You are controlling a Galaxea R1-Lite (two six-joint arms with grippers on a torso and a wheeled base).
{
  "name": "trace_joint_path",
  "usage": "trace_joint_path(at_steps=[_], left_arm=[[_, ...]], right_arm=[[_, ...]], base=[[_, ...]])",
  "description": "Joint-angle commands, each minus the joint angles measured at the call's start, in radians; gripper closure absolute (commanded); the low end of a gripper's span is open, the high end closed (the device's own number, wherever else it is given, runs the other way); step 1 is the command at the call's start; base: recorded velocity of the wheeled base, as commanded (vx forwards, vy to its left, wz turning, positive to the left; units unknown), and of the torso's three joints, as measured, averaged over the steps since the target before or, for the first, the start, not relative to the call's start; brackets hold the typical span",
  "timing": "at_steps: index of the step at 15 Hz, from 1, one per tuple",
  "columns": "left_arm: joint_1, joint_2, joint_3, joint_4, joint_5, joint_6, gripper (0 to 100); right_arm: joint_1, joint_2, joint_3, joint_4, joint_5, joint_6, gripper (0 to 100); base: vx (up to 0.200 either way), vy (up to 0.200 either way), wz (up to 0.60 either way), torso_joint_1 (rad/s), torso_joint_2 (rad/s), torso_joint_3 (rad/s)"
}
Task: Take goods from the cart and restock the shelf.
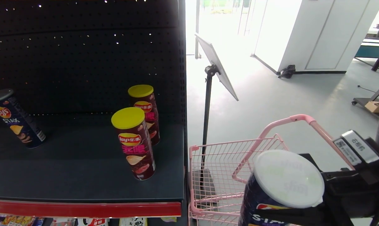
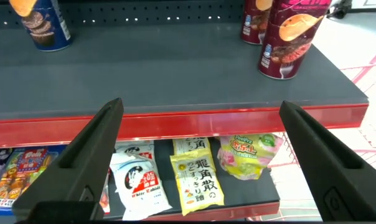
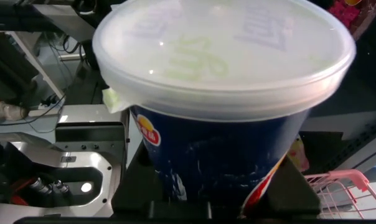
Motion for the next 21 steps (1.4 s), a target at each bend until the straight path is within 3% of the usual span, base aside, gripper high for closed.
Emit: trace_joint_path(at_steps=[1,9,21], left_arm=[[0.0,0.0,0.0,0.0,0.0,0.0,0],[0.0,0.0,0.0,0.0,0.0,-0.002,0],[0.0,0.0,0.0,0.0,0.0,-0.002,0]], right_arm=[[0.0,-0.021,0.008,-0.001,0.001,0.001,100],[0.002,-0.011,-0.001,-0.001,-0.018,0.012,100],[0.025,0.009,-0.003,-0.002,-0.033,0.009,100]], base=[[0.0,0.0,0.0,0.0,0.0,0.0],[0.0,0.0,0.0,0.0,0.0,0.0],[0.0,0.2,0.0,0.003,0.0,0.003]])
